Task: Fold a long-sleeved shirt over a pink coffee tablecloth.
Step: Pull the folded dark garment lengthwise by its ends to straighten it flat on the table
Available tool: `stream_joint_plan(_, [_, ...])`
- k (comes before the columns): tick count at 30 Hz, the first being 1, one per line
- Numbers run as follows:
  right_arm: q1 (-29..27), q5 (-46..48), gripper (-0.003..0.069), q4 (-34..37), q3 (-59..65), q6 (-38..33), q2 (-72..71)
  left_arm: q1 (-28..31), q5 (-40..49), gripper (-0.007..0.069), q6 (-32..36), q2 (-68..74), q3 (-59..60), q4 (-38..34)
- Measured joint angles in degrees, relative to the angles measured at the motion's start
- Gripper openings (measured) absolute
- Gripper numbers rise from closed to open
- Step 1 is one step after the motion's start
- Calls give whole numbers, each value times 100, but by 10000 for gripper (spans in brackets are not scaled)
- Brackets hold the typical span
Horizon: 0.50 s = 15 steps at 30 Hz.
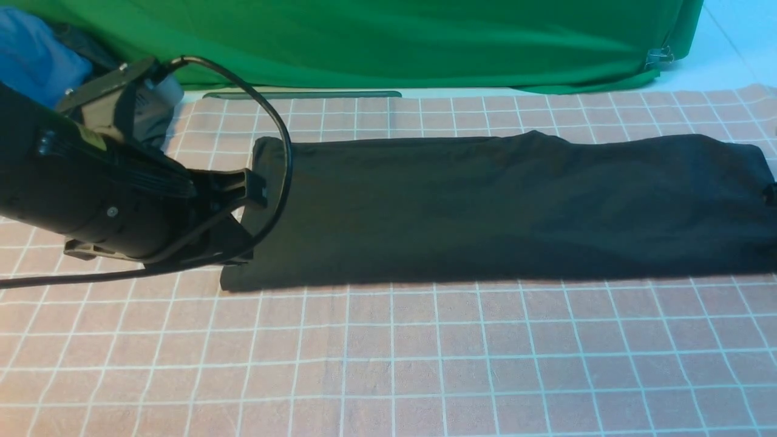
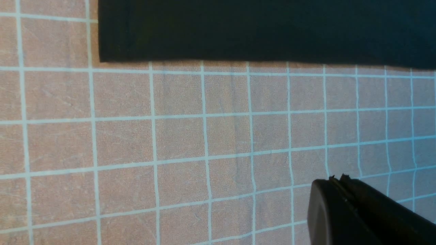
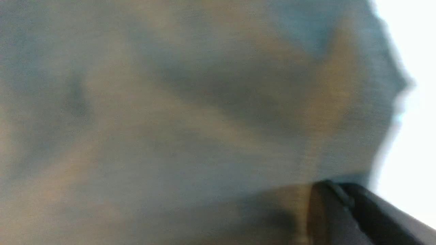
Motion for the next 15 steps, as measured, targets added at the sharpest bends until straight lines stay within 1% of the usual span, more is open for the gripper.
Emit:
stream_joint_plan(3, [-110,95,102,-77,-245,83,-42,0,28,13,56,0,0,72])
stream_joint_plan(5, [-110,79,102,13,-424,107,-107,0,34,13,58,0,0,121])
stream_joint_plan(9, [-61,-65,101,842,-900,-103,-279,0,2,13,63,0,0,157])
stream_joint_plan(11, [-5,-67,83,1522,-1133,-501,-297,0,-37,13,57,0,0,157])
stream_joint_plan(13, [99,50,51,2015,-1250,-940,-260,0,-66,13,10,0,0,157])
stream_joint_plan(15, [228,53,35,2101,-1265,-1061,-147,0,-73,13,5,0,0,164])
